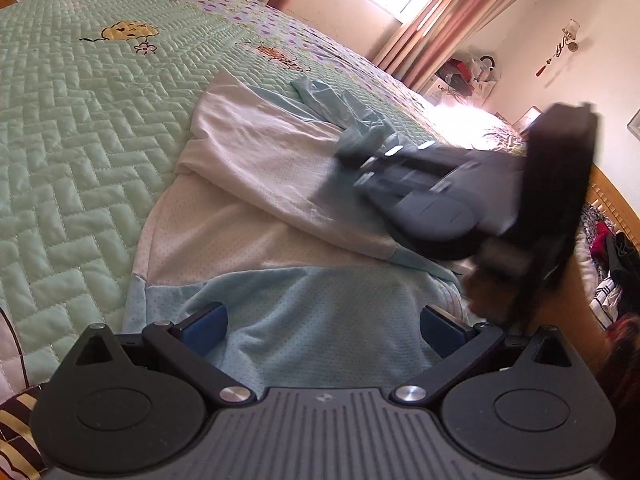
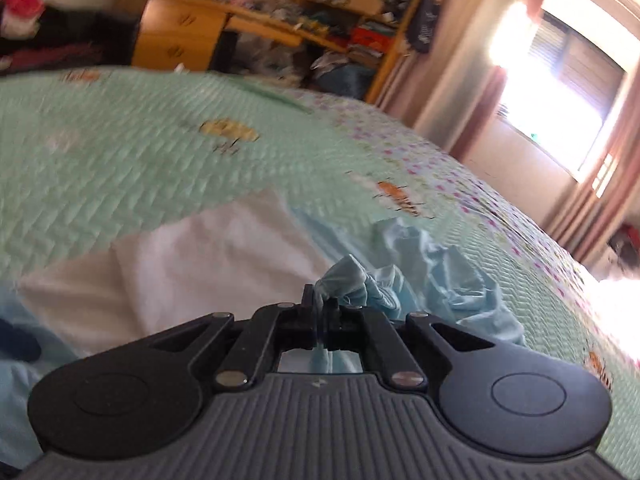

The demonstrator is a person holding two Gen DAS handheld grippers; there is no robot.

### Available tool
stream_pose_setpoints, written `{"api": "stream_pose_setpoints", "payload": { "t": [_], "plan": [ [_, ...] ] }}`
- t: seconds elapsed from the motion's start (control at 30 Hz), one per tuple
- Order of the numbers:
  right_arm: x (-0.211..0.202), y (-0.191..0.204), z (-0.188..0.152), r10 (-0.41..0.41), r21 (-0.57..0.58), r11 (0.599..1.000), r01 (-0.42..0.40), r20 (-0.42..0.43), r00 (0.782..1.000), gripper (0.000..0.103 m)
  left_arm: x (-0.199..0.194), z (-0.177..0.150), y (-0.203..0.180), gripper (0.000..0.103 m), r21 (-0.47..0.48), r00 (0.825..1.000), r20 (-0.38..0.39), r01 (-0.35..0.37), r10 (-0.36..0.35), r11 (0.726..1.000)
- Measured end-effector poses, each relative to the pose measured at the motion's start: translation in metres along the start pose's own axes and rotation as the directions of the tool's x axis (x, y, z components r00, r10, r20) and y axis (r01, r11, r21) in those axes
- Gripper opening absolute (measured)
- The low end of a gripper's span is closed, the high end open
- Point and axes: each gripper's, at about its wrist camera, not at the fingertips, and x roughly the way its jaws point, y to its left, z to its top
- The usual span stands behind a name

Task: Fold clothes
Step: 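Lift the sleeve cuff with the right gripper and carry it across the jacket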

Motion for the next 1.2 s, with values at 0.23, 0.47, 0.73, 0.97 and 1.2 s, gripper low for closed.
{"api": "stream_pose_setpoints", "payload": {
  "t": [0.23,0.47,0.73,0.97,1.2],
  "plan": [
    [0.005,0.007,-0.016,0.064,0.032,0.997,-0.063,-0.027,0.998,0.004,-0.001,0.001,0.005,0.102,-0.019,1.0,0.0,0.021,-0.021,1.0],
    [-0.022,-0.004,-0.024,0.155,0.059,0.986,-0.159,0.073,0.985,0.011,-0.013,0.007,0.041,0.102,-0.231,0.983,0.083,0.177,-0.162,0.957],
    [-0.054,0.022,-0.028,0.202,-0.127,0.975,-0.184,0.145,0.969,0.078,-0.014,0.009,0.041,0.102,-0.228,0.986,0.105,0.149,-0.128,0.962],
    [-0.062,-0.055,-0.041,0.281,0.499,0.778,-0.381,0.266,0.922,0.078,-0.018,0.008,0.049,0.102,-0.259,0.984,0.12,0.161,-0.133,0.952],
    [-0.015,-0.101,-0.062,0.206,0.875,0.393,-0.281,0.214,0.955,0.079,-0.016,0.008,0.05,0.102,-0.255,0.985,0.112,0.156,-0.131,0.954]
  ]
}}
